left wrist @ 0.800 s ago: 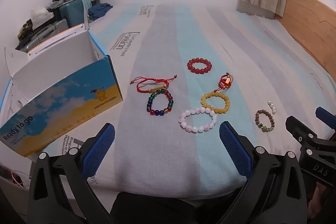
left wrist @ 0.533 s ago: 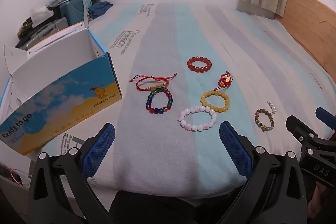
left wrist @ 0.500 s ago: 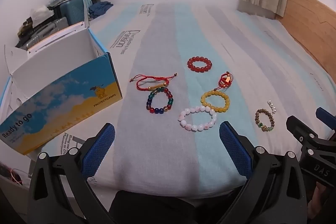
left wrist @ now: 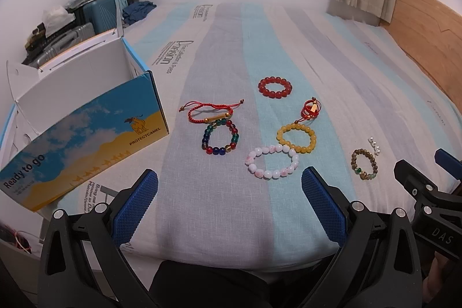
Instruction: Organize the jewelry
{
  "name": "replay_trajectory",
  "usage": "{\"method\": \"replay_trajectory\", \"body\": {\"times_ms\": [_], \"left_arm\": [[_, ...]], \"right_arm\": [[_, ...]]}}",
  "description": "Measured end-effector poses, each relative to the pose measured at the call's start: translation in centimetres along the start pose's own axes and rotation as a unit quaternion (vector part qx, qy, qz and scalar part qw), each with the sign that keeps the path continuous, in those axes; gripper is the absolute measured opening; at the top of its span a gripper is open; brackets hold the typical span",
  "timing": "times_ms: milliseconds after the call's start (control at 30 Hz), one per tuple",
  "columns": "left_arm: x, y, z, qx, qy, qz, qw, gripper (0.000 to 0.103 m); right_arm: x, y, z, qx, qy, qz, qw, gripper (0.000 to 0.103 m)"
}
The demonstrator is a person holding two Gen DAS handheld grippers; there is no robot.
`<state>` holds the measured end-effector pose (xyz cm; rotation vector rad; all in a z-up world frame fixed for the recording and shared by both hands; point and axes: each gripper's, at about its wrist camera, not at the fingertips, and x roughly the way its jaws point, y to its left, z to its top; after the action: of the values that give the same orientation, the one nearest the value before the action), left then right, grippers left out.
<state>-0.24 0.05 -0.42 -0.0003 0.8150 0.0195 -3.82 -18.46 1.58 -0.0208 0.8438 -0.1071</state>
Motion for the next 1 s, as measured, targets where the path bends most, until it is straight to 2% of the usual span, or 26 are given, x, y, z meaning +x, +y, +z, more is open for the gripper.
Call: {"method": "replay_trajectory", "body": {"times_ms": [1000], "left_arm": [[-0.17,-0.20,0.04,-0.002,0.003,0.001,1.0000,0.097]], "right_arm": [[-0.21,0.03,-0.49,0.003,0.002,0.003,1.000,0.096]]}}
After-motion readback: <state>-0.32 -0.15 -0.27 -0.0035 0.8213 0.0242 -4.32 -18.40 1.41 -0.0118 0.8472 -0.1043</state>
